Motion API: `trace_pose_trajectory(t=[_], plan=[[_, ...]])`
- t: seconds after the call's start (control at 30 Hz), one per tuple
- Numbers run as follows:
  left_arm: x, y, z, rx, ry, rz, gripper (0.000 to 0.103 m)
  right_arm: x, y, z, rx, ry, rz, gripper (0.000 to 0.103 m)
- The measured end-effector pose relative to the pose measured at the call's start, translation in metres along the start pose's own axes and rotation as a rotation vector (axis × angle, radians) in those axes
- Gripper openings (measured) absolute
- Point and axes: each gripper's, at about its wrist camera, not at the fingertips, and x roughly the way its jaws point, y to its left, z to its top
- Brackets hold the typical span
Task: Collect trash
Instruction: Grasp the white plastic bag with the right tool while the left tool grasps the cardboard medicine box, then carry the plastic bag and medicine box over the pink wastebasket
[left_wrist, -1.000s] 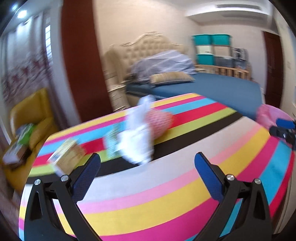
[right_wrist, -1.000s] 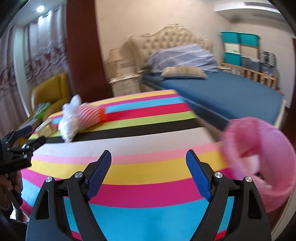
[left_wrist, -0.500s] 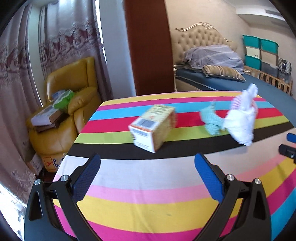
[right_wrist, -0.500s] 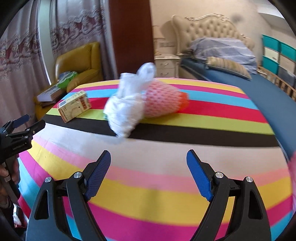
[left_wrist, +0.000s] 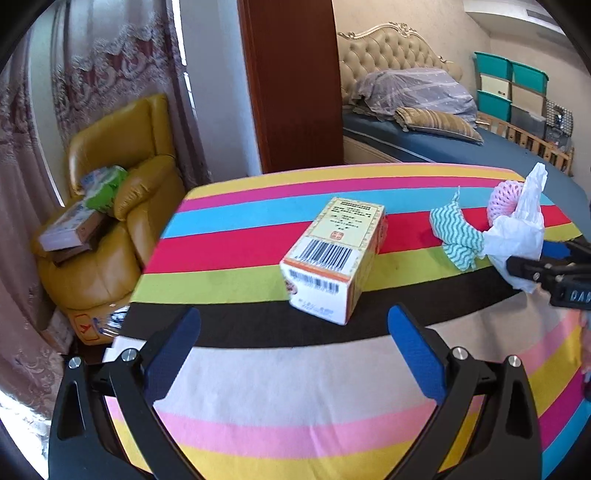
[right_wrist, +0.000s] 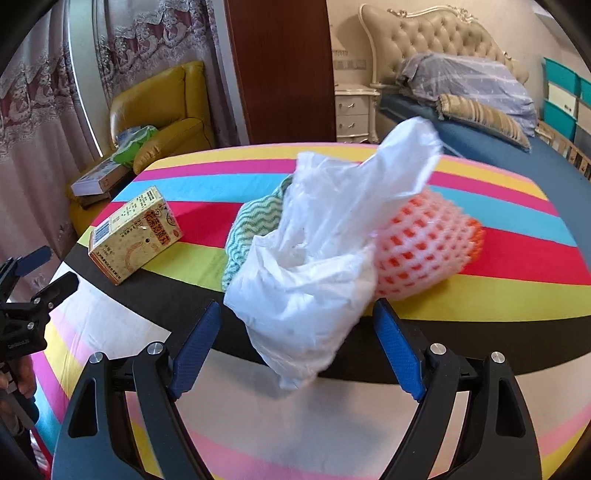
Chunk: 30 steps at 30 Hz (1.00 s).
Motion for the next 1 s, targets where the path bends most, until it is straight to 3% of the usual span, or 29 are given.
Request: trace_pose_trajectory(t=[0.03, 0.1, 0.2, 0.43, 0.53, 0.67, 1.0], plan=[[0.006, -0.001, 0.003, -0.003, 0.008, -0.007, 0.098, 0.003, 0.002, 0.0, -0.009, 0.005, -0.001, 0.075], [0.016, -0.002, 0.005, -0.001, 0.022, -0.015, 0.098, 0.007, 0.005, -0.002, -0.025, 0.005, -0.011, 0.048], [0.035, -0.007, 0.015, 0.016, 0.045, -0.01, 0.098, 0.002, 0.005, -0.002, -0.023, -0.027, 0.009, 0.036], [0.074, -0.024, 0.039, 0.06, 0.073, 0.012, 0.098, 0.0, -0.006, 0.0, 0.029, -0.041, 0.042, 0.034], [0.084, -0.03, 0.042, 0.069, 0.097, -0.007, 0.068, 0.0, -0.013, -0.001, 0.064, -0.041, 0.048, 0.034], [0.069, -0.037, 0.038, 0.032, 0.058, -0.037, 0.054, 0.001, -0.016, -0.003, 0.091, -0.041, 0.058, 0.034], [0.005, -0.054, -0.003, -0.102, -0.05, -0.021, 0.05, -0.01, -0.008, -0.007, 0.056, -0.063, 0.031, 0.034]])
